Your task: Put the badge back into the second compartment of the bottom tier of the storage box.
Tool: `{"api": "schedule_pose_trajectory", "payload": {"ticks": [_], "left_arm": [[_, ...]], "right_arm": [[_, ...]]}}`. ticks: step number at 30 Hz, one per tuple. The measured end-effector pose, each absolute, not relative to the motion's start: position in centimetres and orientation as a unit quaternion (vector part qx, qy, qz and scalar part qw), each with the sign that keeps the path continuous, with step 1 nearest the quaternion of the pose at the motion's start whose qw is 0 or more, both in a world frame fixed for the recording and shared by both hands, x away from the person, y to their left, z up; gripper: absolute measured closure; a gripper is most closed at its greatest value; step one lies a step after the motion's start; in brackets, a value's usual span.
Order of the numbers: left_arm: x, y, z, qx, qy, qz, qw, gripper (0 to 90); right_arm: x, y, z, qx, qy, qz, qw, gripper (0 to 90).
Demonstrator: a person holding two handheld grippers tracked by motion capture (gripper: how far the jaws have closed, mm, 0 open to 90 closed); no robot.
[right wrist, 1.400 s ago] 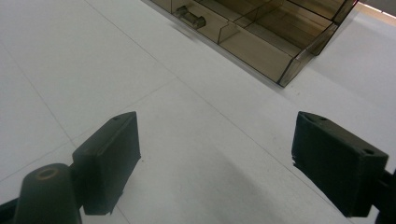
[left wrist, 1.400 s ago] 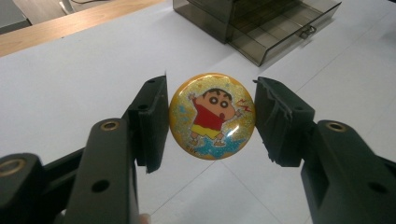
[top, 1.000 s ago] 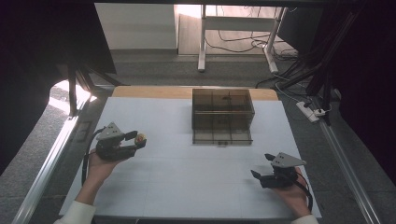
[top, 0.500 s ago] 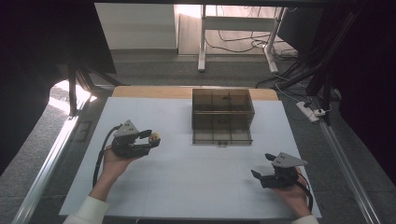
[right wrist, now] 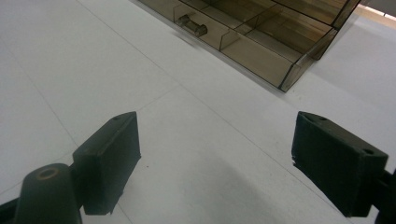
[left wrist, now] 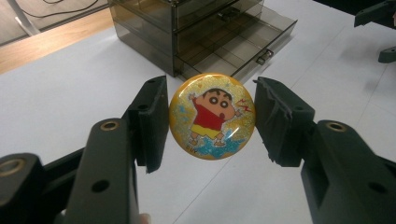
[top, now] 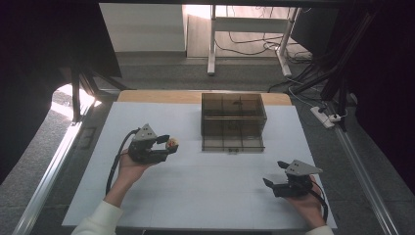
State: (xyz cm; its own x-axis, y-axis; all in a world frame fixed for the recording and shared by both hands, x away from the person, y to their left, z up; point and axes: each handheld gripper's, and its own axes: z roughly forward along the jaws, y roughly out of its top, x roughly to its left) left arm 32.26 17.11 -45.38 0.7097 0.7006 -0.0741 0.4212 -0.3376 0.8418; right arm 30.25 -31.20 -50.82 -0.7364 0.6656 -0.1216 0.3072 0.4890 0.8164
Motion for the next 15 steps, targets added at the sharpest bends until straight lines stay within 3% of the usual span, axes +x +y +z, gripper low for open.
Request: {"api": "schedule_pose_trajectory", "payload": {"ticks": [15], "left_arm": [[33.2, 15.8, -43.9, 0.8, 0.336, 0.15, 0.473, 46.3]], "right_arm": [[30.2, -31.3, -50.8, 0.294, 0.833, 0.415, 0.218, 15.3]]}}
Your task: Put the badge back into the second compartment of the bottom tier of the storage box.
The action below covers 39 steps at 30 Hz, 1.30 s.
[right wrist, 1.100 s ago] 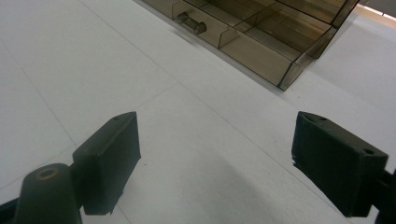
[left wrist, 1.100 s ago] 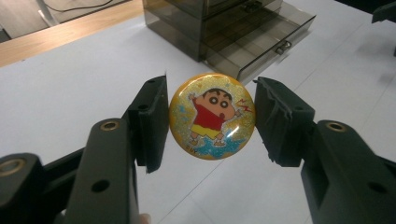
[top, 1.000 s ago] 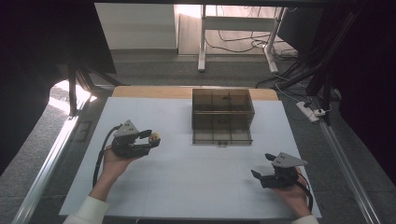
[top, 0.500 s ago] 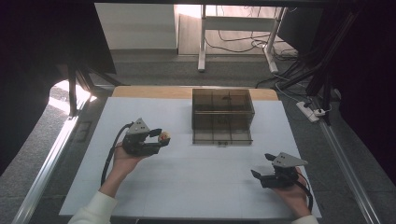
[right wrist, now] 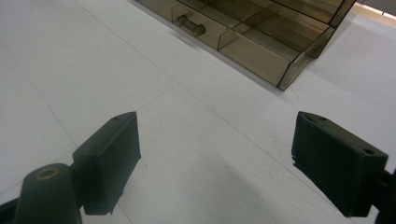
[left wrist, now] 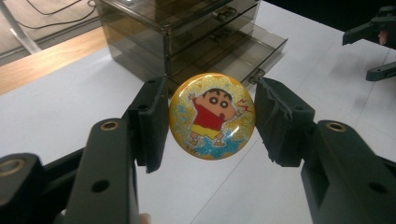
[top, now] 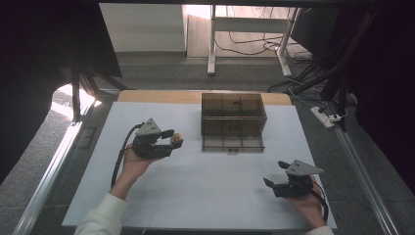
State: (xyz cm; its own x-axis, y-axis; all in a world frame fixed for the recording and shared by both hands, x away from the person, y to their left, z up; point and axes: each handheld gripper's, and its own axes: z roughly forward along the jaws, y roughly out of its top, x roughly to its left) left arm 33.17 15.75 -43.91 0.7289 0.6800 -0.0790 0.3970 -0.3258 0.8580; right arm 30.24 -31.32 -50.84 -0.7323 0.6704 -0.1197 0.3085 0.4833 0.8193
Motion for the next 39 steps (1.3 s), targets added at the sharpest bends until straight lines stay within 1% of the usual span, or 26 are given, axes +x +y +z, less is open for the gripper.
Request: {"api": "schedule_pose_trajectory", "payload": {"ticks": [14, 39], "left_arm": [[34.2, 13.4, -43.3, 0.803, 0.322, 0.136, 0.482, 46.3], [35.8, 9.5, -42.5, 0.817, 0.294, 0.128, 0.48, 46.3]], "right_arm": [[30.3, -31.4, -50.9, 0.295, 0.833, 0.415, 0.217, 15.3], [30.3, -31.5, -50.9, 0.294, 0.832, 0.417, 0.216, 15.3]]}}
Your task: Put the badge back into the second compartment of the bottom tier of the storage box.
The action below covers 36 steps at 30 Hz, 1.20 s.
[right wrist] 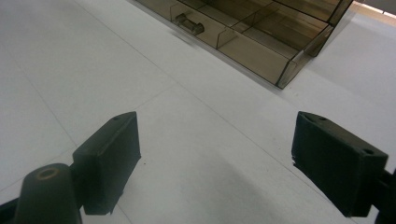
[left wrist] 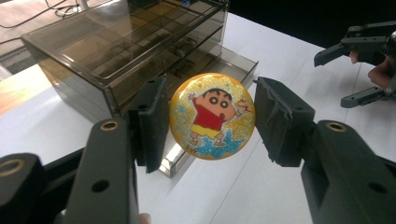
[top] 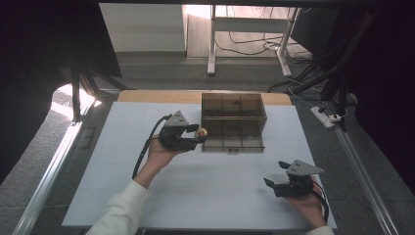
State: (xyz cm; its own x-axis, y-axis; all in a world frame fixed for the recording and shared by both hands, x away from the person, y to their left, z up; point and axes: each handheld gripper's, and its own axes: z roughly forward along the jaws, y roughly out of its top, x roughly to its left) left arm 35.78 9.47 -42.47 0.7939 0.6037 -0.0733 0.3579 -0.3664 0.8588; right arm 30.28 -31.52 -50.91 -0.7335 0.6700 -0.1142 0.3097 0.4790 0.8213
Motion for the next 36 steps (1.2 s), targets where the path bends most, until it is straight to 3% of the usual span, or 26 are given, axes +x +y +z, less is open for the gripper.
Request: {"api": "schedule_pose_trajectory", "payload": {"ticks": [36], "left_arm": [[38.3, 4.2, -43.7, 0.831, 0.284, 0.105, 0.467, 46.3]], "right_arm": [[30.3, -31.6, -50.9, 0.295, 0.833, 0.415, 0.217, 15.4]]}}
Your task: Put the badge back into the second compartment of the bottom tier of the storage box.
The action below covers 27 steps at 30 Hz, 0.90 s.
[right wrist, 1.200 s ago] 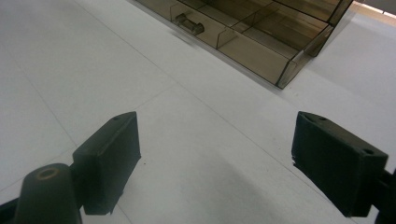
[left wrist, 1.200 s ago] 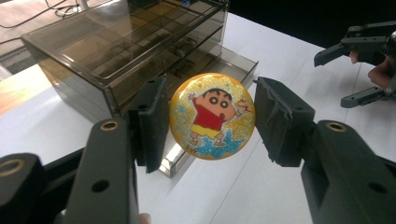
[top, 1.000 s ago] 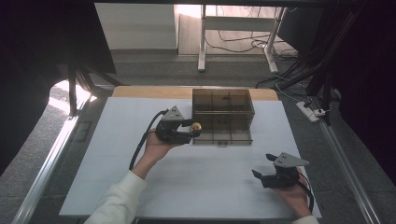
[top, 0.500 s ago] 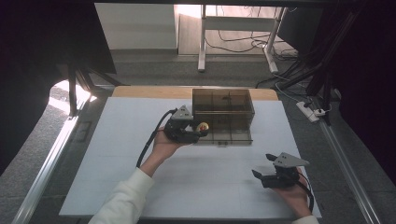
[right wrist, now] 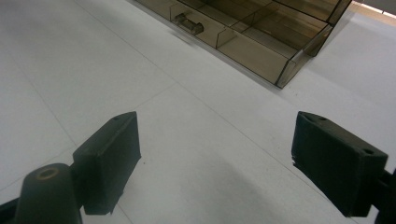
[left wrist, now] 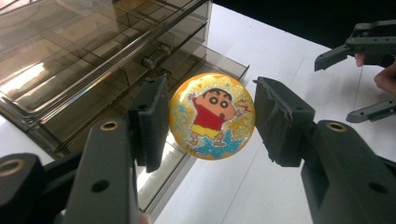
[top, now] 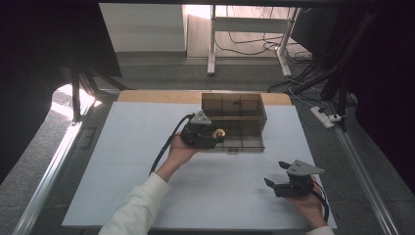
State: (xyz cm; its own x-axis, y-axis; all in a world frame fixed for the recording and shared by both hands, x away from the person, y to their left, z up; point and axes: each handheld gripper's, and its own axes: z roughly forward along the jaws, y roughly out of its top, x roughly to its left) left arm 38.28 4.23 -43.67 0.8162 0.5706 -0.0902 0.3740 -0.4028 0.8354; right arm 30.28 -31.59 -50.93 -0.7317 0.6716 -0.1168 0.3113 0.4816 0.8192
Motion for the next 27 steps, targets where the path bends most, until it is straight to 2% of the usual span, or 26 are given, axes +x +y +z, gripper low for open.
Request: {"api": "schedule_pose_trajectory", "payload": {"ticks": [27], "left_arm": [[41.3, 0.1, -46.6, 0.835, 0.307, 0.109, 0.444, 46.2]], "right_arm": [[30.3, -31.6, -51.0, 0.295, 0.833, 0.415, 0.215, 15.4]]}}
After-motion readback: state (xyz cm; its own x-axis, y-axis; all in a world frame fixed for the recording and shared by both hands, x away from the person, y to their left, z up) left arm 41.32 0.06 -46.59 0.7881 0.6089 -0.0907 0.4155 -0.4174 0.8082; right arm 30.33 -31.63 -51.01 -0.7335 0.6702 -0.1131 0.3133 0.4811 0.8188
